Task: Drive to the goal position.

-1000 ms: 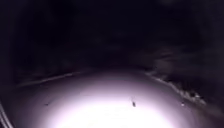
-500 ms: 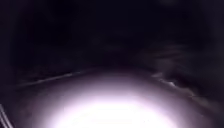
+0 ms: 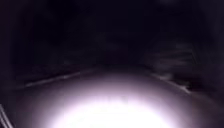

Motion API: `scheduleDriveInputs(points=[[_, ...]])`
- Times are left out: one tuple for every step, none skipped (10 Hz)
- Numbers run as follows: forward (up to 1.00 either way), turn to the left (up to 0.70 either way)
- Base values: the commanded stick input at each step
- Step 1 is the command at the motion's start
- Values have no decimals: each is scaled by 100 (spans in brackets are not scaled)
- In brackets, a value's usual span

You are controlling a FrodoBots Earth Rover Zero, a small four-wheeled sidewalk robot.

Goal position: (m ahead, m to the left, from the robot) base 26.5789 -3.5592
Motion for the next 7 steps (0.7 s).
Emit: scheduleDriveInputs(points=[[100,-27],[100,-27],[100,-27],[100,-27],[100,-27],[100,-27],[100,-27]])
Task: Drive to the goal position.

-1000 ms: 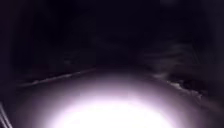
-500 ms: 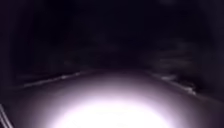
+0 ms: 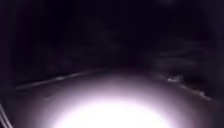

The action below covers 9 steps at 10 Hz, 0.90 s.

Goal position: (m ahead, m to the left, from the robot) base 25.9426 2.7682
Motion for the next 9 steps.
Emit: scheduleDriveInputs(points=[[100,-27],[100,-27],[100,-27],[100,-27],[100,0],[100,0],[100,0],[100,0],[100,0]])
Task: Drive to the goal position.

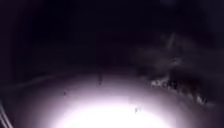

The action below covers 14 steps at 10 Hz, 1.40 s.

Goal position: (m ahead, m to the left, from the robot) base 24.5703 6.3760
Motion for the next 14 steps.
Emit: scheduleDriveInputs(points=[[100,0],[100,0],[100,0],[100,0],[100,0],[100,0],[100,0],[100,0],[100,0],[100,0],[100,0],[100,0],[100,0],[100,0]])
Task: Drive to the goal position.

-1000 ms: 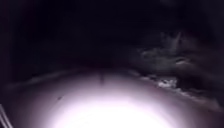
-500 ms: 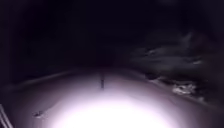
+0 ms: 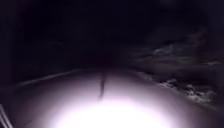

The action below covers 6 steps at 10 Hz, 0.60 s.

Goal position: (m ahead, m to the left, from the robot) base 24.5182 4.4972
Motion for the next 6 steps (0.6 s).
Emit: scheduleDriveInputs(points=[[100,0],[100,0],[100,0],[100,0],[100,0],[100,0]])
